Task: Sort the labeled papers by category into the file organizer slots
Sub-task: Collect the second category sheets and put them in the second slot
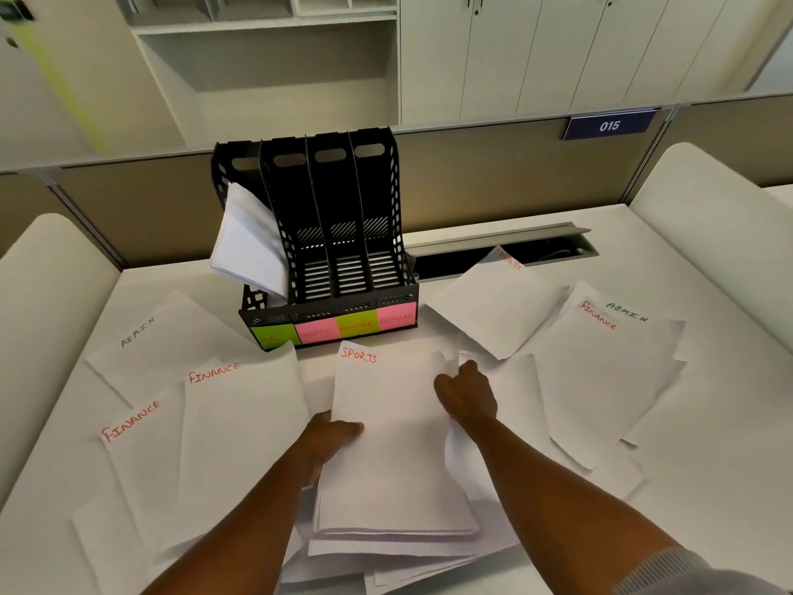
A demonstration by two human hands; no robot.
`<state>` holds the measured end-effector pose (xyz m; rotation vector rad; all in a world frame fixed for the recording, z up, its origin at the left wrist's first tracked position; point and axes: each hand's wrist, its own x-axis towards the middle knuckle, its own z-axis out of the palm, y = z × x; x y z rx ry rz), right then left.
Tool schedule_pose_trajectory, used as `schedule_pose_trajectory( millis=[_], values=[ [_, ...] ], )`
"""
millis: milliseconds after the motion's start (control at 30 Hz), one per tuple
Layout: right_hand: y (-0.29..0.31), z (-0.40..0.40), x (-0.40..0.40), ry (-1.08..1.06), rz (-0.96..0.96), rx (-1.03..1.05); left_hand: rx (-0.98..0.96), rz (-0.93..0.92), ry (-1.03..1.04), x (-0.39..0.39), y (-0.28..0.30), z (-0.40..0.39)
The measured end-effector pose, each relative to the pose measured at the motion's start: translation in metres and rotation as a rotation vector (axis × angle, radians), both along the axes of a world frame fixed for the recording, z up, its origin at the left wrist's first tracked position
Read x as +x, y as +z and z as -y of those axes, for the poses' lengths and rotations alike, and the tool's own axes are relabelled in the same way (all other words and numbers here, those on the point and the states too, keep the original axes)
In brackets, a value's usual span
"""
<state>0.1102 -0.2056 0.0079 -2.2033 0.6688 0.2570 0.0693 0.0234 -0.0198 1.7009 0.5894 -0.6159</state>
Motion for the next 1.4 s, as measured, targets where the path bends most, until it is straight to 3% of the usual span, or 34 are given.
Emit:
schedule_pose_trajectory(
  millis=[200,367,567,633,767,933,1400],
  values=[
    [0.019,-0.046,0.009,0.246,-0.098,0.449,-0.158,-0.03,0.04,0.002,0.01,0.007],
    [0.024,-0.069,0.009,0.423,-0.274,0.519,-0.069,-0.02,-0.03,0.009,0.015,0.008],
    [0.01,-0.065,0.018,0.358,-0.209,0.527,-0.015,0.105,-0.048,0.01,0.01,0.005],
    [0.004,-0.057,0.024,0.244,-0.106,0.463,-0.02,0.09,-0.027,0.012,0.006,0.005],
    [-0.003,-0.029,0.037,0.089,0.117,-0.032,-0.001,0.063,-0.016,0.014,0.001,0.003],
    [-0.007,0.001,0.051,0.033,0.079,-0.348,-0.029,0.06,-0.021,0.018,-0.004,0.003],
    [-0.01,0.031,0.089,-0.031,0.12,-0.629,-0.089,-0.021,-0.088,0.024,-0.015,-0.005]
  ],
)
